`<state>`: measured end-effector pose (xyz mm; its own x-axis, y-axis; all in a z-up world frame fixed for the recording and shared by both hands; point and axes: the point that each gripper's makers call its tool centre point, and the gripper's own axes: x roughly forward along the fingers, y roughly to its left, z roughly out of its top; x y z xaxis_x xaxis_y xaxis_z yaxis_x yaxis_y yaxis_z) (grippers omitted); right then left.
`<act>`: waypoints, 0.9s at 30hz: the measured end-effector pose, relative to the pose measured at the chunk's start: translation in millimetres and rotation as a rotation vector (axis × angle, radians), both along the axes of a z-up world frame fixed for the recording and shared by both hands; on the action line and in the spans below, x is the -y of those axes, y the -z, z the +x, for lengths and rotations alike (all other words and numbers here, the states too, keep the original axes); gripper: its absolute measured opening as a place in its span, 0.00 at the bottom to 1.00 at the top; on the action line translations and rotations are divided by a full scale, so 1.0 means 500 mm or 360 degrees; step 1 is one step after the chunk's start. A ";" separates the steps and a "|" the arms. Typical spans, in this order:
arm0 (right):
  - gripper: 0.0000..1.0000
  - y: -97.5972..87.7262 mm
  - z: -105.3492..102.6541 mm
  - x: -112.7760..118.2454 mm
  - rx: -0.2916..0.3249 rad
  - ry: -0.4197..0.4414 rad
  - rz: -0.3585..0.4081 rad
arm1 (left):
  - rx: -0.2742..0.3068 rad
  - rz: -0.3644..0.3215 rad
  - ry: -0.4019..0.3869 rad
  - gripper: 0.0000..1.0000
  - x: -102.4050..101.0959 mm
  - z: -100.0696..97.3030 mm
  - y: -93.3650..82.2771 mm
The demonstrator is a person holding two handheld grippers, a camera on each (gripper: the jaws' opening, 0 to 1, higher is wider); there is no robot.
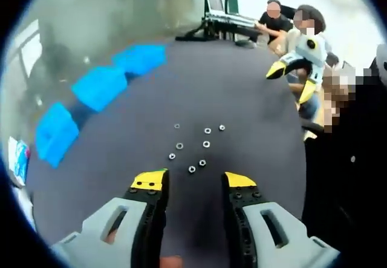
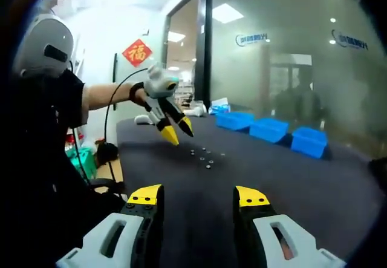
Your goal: Sort the screws, nuts, and washers into the corresponding bins
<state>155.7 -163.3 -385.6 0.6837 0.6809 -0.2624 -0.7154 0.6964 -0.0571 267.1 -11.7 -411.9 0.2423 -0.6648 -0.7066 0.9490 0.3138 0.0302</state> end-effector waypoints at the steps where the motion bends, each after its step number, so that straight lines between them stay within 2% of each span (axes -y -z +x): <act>1: 0.42 0.000 0.000 0.000 0.0000 0.0001 0.0006 | -0.0004 0.0008 0.0004 0.31 0.002 0.001 0.003; 8: 0.42 0.000 0.001 -0.002 -0.0003 -0.0002 0.0011 | -0.0039 0.0074 0.0052 0.22 0.015 0.012 0.029; 27: 0.42 0.000 0.001 -0.011 -0.0010 -0.0004 0.0017 | -0.0110 0.0085 0.0099 0.14 0.024 0.013 0.050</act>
